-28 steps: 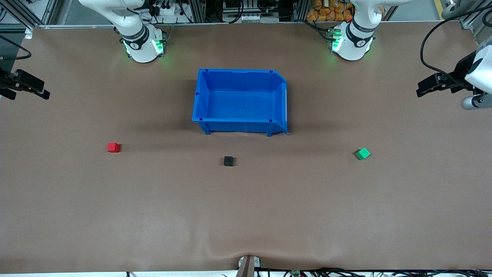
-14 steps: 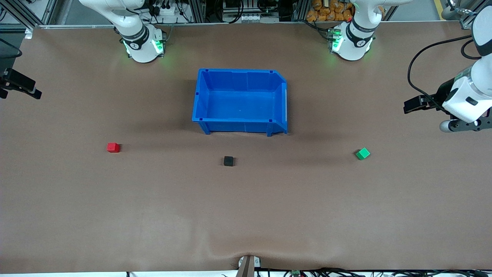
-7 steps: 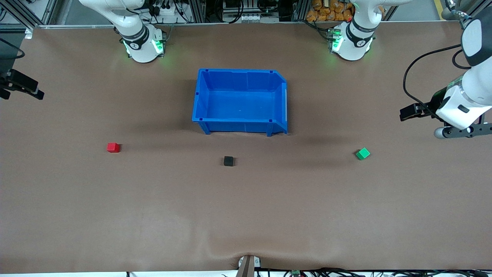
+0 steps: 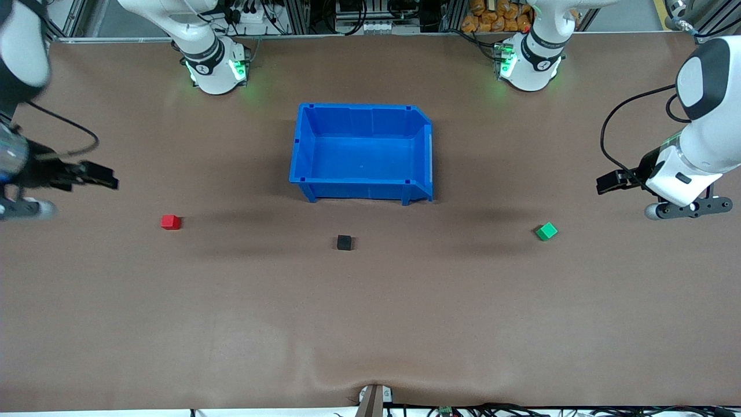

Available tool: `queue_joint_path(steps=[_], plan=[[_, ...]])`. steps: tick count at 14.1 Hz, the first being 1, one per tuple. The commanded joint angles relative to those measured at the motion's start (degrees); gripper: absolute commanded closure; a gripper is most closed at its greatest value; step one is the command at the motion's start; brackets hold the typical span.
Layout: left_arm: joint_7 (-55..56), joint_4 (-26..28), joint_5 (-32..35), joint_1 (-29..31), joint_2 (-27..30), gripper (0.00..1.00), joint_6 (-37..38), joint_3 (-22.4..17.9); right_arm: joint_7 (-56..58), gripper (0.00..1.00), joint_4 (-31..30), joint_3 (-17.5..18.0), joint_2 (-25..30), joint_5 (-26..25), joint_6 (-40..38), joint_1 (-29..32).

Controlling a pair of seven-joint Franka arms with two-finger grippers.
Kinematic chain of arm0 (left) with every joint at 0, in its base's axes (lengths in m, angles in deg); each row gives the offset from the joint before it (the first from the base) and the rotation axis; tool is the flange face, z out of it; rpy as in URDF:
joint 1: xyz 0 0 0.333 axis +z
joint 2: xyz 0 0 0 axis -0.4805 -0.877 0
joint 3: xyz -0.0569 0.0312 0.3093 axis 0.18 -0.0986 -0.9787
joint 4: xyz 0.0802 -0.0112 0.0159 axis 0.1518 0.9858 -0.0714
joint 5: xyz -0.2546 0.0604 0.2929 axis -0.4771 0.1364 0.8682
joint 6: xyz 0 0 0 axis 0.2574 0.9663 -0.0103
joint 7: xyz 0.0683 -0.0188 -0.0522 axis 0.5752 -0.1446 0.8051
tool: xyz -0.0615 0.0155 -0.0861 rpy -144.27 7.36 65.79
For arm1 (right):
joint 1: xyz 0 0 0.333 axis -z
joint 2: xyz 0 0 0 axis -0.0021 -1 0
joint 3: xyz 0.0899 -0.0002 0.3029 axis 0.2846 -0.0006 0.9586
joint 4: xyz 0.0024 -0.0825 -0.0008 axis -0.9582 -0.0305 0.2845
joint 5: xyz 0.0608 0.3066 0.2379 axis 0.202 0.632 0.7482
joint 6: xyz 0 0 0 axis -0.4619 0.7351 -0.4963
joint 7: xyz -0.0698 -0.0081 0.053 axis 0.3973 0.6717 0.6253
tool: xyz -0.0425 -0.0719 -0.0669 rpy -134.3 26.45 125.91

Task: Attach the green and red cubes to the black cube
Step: 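Lower the right gripper to the red cube while the left gripper reaches the green cube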

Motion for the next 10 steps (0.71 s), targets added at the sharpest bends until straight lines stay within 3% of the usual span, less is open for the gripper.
queue_joint_path(steps=[1, 3, 5, 8, 10], plan=[[0.1, 2.2, 0.9, 0.2, 0.3, 0.0, -2.7, 0.4, 0.9, 0.0, 2.3, -0.7, -5.1, 0.5, 1.6, 1.7], [0.2, 4.0, 0.9, 0.2, 0.4, 0.0, -4.9, 0.4, 0.6, 0.0, 2.3, -0.6, -6.4, 4.5, 1.1, 6.1], [0.1, 4.8, 0.9, 0.0, 0.5, 0.0, -6.1, 0.4, 0.7, 0.0, 2.4, -0.6, -8.1, 6.4, 1.6, 6.2], [0.3, 7.6, 0.8, 0.0, 0.3, 0.0, -8.9, 0.4, 0.9, 0.0, -0.6, -0.6, -9.3, 5.4, 1.2, 2.3], [0.4, 11.0, 0.8, 0.2, 0.0, 0.0, -13.2, 0.4, 1.0, 0.0, -2.4, -0.7, -9.9, 1.8, 4.9, 2.6]])
